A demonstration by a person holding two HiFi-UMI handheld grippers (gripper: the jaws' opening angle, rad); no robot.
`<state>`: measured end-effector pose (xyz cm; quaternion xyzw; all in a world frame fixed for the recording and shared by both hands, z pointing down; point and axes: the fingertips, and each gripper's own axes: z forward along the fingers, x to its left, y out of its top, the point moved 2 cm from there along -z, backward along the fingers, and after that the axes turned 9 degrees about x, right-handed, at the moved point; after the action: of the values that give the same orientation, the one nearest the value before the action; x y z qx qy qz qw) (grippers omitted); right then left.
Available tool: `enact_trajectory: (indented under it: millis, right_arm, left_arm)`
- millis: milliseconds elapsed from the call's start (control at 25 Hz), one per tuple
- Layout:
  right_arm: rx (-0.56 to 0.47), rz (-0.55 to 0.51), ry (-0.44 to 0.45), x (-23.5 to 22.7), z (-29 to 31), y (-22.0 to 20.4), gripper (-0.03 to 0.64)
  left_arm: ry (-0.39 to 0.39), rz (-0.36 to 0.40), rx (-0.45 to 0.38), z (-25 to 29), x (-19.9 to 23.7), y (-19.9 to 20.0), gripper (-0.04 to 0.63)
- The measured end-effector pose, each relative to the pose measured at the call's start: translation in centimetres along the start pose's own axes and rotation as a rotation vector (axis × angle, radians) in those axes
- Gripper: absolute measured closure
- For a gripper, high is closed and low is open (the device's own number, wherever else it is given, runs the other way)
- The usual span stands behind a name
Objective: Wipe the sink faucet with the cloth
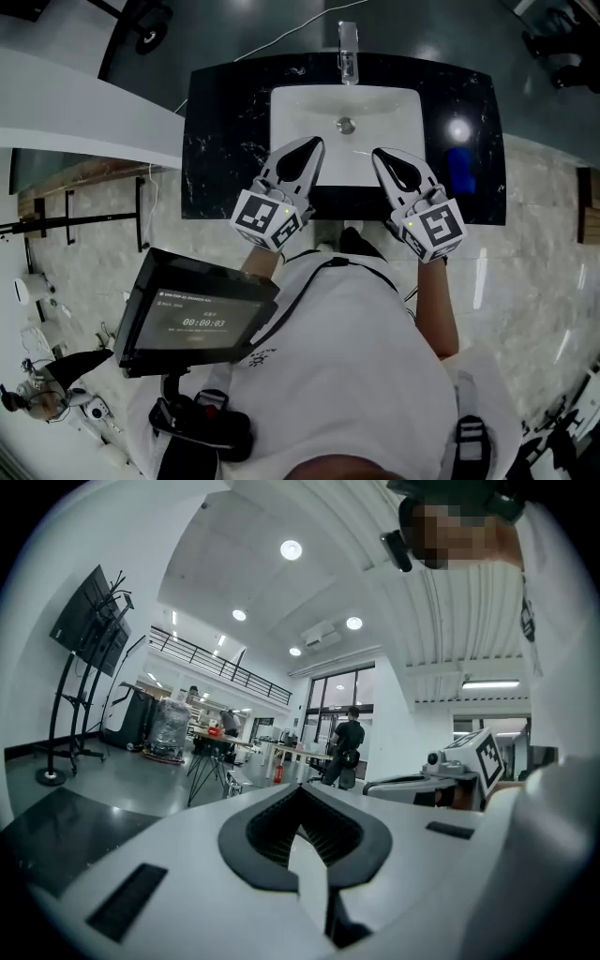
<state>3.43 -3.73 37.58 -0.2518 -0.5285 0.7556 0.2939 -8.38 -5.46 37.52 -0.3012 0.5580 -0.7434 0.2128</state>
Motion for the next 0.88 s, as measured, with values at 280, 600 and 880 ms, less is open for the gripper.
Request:
enact_trajectory:
  millis: [280, 600, 880]
  right_arm:
    - [-0.005, -0.018, 0.041, -3.3, 2.3, 0.7, 0.612]
    - [-0.017, -0.006, -0.005, -4.6, 0.9, 0.9, 0.612]
    - [-0.026, 0.020, -0.133, -5.8, -2.0, 0.4, 0.612]
  left_arm:
    - [0.051, 0.009, -0.014, 3.1, 0.9, 1.4, 0.607]
    - [-0.015, 0.038, 0.022, 4.7, -0.7, 1.7, 0.607]
    - [-0.190, 0.070, 0.062, 8.0, -3.6, 1.6, 0.607]
